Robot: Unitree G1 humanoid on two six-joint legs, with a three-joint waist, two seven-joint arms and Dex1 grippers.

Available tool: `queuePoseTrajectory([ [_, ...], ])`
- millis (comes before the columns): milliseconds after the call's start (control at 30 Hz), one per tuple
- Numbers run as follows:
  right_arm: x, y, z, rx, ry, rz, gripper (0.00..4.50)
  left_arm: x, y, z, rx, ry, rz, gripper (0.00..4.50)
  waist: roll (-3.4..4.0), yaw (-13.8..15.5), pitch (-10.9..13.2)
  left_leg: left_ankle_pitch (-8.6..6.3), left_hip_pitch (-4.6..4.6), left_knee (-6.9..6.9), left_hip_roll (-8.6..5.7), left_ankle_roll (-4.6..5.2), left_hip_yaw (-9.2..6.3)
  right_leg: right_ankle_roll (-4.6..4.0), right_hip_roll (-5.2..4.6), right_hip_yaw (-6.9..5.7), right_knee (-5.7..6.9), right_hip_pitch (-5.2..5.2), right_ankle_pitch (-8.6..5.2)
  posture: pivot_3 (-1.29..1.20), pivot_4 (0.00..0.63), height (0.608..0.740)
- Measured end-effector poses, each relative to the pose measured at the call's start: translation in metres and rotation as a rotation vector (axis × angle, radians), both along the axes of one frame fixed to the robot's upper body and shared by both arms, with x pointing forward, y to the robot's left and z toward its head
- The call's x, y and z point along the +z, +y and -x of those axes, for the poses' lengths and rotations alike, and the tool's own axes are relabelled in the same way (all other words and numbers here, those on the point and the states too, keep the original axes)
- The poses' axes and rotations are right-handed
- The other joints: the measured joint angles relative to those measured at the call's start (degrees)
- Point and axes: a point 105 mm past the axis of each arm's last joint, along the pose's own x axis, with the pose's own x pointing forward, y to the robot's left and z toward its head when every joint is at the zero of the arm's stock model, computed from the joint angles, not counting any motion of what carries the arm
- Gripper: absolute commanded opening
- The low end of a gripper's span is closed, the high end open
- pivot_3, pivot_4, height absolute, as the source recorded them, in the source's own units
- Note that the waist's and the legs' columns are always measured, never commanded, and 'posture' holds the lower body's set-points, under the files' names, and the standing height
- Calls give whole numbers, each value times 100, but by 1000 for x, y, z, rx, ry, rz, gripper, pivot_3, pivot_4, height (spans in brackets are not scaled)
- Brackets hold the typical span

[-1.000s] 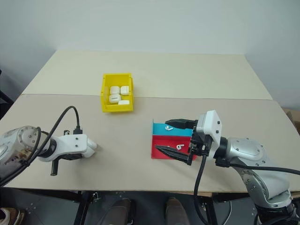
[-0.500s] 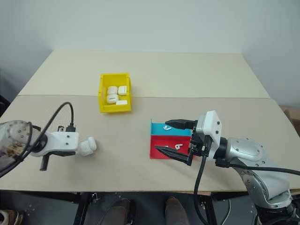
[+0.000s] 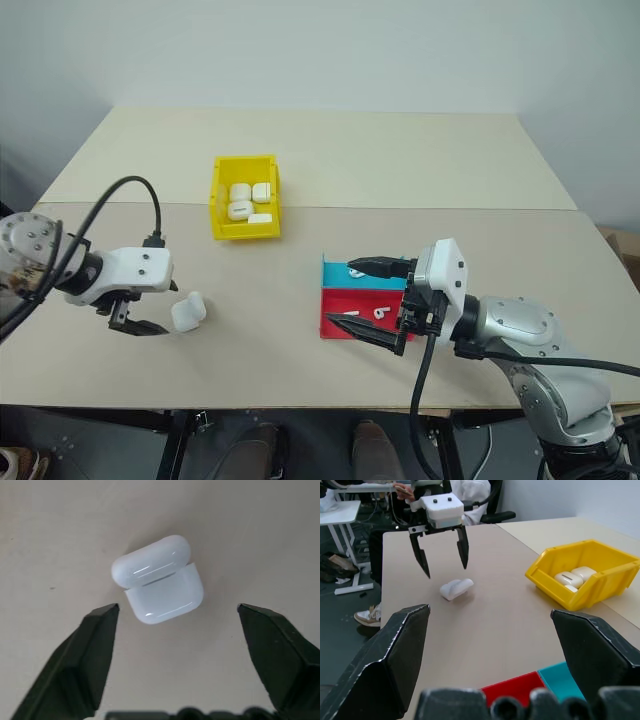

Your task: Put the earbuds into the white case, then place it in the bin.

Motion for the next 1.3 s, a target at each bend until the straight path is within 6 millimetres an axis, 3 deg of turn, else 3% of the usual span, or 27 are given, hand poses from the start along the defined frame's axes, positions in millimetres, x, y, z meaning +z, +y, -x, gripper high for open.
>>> queuePoseTrajectory([
  [567,0,1,3,-7,-5,0,4500,-16,-7,-9,237,132,-33,4463,-1,-3,0,0,-5,9,-1,0,-11,1,1,-3,3,0,0,0,150,740],
  [933,0,1,3,-6,-5,0,4500,-29,-16,-17,248,103,-27,4463,-1,10,-1,0,-6,15,-2,0,-14,2,0,-4,3,2,0,0,150,740],
  [1300,1,1,4,-6,-10,1,4500,-33,-11,-20,268,83,-65,4463,-1,3,-1,0,-6,16,-2,0,-16,2,1,-5,5,3,1,0,150,740],
])
